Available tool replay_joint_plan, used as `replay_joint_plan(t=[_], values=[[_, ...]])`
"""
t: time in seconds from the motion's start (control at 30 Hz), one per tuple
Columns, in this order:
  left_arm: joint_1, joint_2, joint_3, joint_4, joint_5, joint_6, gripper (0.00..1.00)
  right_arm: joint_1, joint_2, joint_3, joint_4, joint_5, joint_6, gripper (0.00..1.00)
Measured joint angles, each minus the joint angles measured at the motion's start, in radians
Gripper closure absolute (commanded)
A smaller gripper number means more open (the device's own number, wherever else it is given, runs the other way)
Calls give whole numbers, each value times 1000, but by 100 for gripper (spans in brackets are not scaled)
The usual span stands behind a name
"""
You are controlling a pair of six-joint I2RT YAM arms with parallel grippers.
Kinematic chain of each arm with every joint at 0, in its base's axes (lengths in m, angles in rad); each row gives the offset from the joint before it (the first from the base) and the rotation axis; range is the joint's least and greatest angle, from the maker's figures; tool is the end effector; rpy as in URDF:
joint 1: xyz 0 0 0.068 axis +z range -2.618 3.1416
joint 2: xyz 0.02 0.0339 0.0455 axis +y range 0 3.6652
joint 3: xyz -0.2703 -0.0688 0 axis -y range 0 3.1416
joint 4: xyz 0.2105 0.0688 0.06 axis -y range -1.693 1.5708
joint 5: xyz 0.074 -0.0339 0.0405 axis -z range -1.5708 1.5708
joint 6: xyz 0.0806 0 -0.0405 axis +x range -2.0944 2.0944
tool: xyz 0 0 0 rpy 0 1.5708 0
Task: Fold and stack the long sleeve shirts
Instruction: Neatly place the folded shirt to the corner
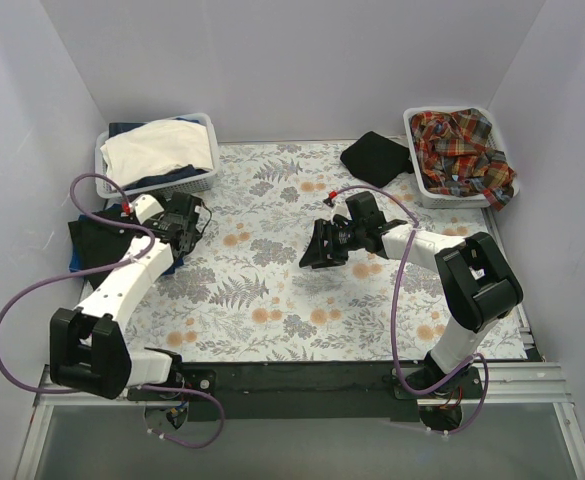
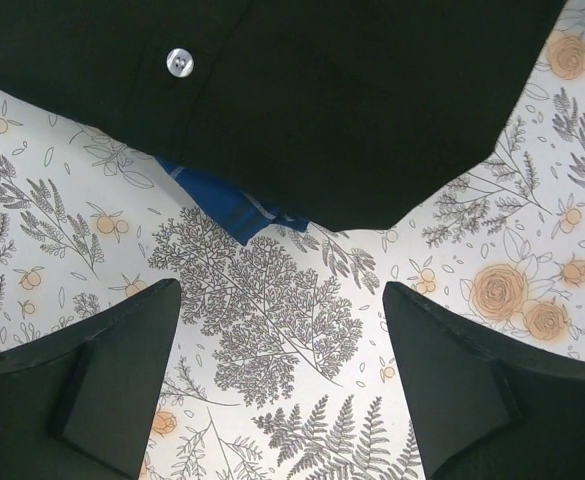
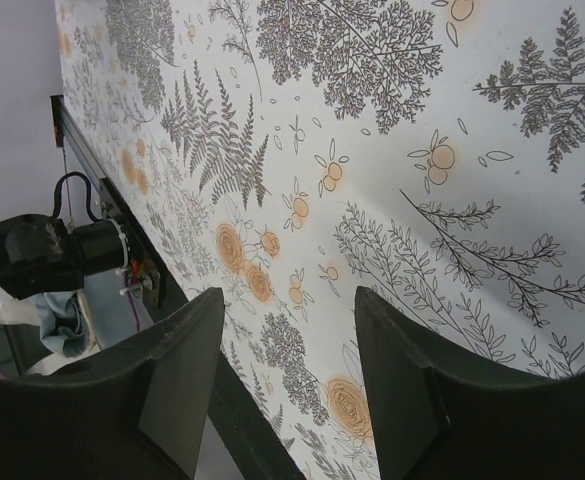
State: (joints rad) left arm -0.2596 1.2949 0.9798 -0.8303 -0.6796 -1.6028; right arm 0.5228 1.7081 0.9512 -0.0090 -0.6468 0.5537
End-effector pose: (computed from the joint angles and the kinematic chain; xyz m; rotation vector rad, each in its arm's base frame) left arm 0.2271 -0.0079 0.2409 -1.6048 1.7303 0.0888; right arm 0.2798 0.2173 0.1844 -0.3155 2.4853 1.2550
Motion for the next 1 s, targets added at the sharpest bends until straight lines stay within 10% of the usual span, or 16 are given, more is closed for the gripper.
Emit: replay_joint_plan(t=[0.3,1.0], values=[[66,111,-26,37,6,-21,16,0,0,0,6,-13,0,37],[628,190,-77,208,152,143,16,0,0,0,9,-19,-2,37]])
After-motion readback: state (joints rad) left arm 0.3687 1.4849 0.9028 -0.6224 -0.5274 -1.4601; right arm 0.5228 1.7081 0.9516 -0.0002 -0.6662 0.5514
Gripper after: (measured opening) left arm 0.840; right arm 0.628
